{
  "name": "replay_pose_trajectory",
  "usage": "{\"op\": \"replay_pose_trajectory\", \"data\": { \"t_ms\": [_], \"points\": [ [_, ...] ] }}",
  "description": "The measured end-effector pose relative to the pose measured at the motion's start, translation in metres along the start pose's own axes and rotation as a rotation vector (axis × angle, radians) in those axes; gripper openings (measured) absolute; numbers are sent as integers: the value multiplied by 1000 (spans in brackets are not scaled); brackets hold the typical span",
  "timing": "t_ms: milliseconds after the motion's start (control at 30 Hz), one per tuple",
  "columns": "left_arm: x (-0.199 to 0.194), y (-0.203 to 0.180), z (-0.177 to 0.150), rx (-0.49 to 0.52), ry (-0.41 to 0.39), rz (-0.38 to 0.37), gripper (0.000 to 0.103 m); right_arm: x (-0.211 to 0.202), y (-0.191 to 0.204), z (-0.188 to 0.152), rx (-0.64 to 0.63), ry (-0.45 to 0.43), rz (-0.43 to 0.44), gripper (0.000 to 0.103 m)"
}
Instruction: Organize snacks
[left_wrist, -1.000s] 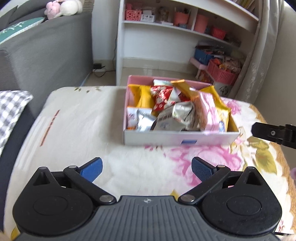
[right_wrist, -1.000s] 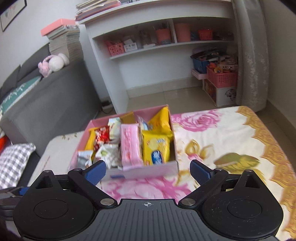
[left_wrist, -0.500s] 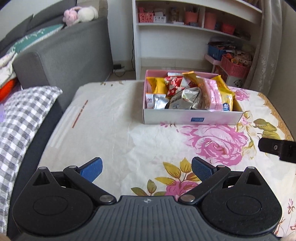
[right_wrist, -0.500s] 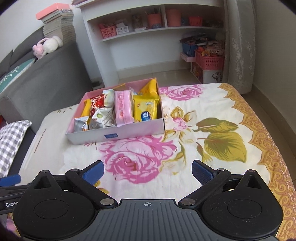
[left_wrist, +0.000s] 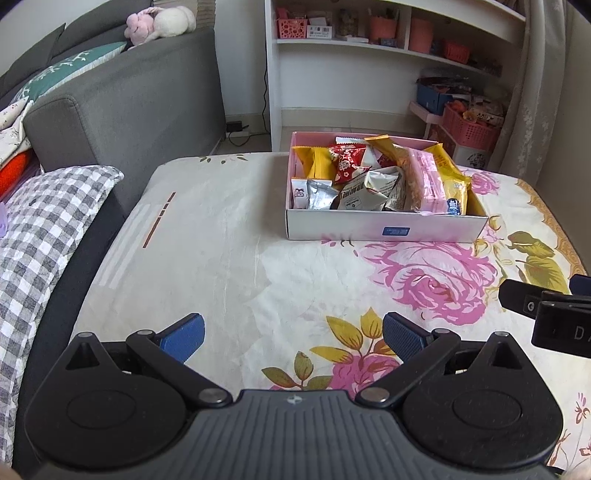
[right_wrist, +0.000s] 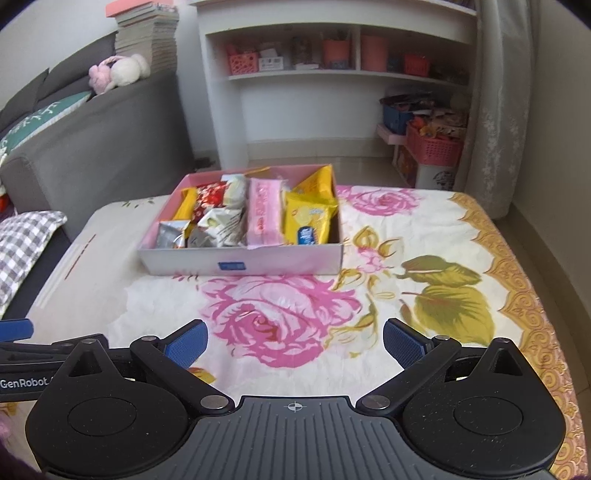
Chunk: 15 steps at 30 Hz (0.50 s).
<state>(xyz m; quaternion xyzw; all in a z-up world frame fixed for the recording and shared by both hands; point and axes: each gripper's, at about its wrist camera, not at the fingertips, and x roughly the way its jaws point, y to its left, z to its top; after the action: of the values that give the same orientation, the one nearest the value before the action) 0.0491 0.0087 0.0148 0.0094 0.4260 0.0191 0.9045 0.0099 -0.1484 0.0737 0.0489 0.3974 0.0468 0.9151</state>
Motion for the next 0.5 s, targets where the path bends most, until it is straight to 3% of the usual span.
{"op": "replay_pose_trajectory", "data": {
  "t_ms": [500],
  "points": [
    [-3,0,0,5,-4,11,103,-3,2,-2,9,8,12,102]
  ]
}}
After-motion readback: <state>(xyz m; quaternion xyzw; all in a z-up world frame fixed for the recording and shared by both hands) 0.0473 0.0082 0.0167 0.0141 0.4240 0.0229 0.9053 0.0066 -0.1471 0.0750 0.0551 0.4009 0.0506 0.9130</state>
